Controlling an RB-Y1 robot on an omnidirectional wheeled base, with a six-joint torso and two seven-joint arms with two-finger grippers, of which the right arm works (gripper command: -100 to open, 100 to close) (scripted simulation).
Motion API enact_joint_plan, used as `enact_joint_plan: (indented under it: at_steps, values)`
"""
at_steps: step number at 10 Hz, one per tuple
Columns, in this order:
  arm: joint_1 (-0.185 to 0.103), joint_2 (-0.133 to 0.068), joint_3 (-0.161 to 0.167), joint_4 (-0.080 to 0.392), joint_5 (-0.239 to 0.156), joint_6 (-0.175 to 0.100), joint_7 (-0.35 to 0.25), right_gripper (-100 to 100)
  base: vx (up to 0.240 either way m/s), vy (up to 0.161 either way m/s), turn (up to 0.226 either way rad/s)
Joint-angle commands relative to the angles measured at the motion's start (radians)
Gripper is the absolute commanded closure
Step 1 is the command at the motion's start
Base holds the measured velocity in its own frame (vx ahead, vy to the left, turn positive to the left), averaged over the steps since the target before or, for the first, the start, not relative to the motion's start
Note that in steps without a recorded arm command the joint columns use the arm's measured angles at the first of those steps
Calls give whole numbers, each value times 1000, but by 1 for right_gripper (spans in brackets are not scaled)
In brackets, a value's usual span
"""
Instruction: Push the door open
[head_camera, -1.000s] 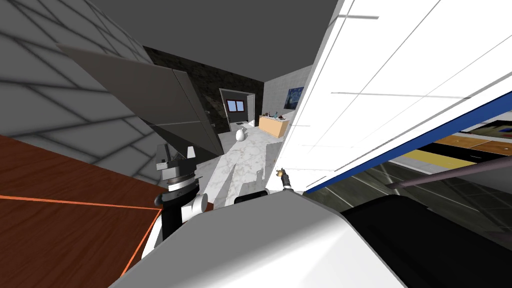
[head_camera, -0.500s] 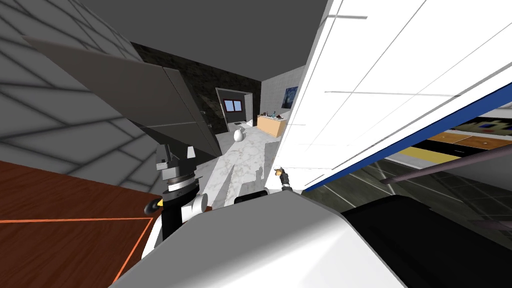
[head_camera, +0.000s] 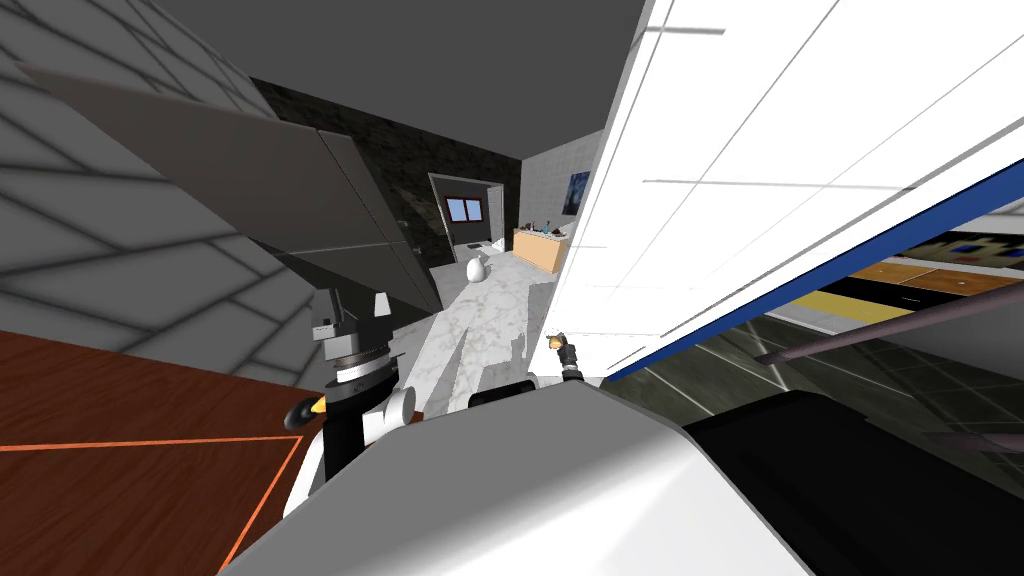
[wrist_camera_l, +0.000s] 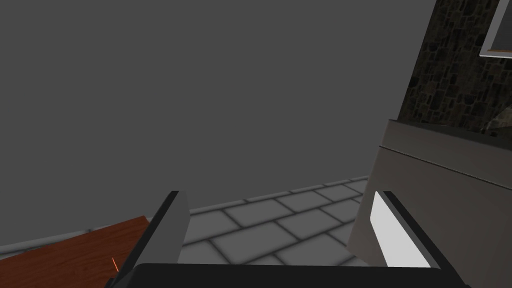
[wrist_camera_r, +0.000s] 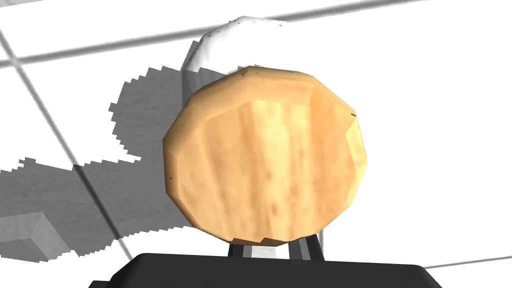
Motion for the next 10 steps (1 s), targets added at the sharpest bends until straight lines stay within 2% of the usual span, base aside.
enact_joint_plan:
  at_steps: [1, 9, 10]
  values:
    - [-5, -3, 11, 2, -16, 4, -35, -100, -76, -16, 14]
    - [-34, -9, 85, -12, -120, 45, -252, -100, -81, -11, 22]
    - [-34, -9, 85, -12, -120, 45, -259, -100, -56, -13, 7]
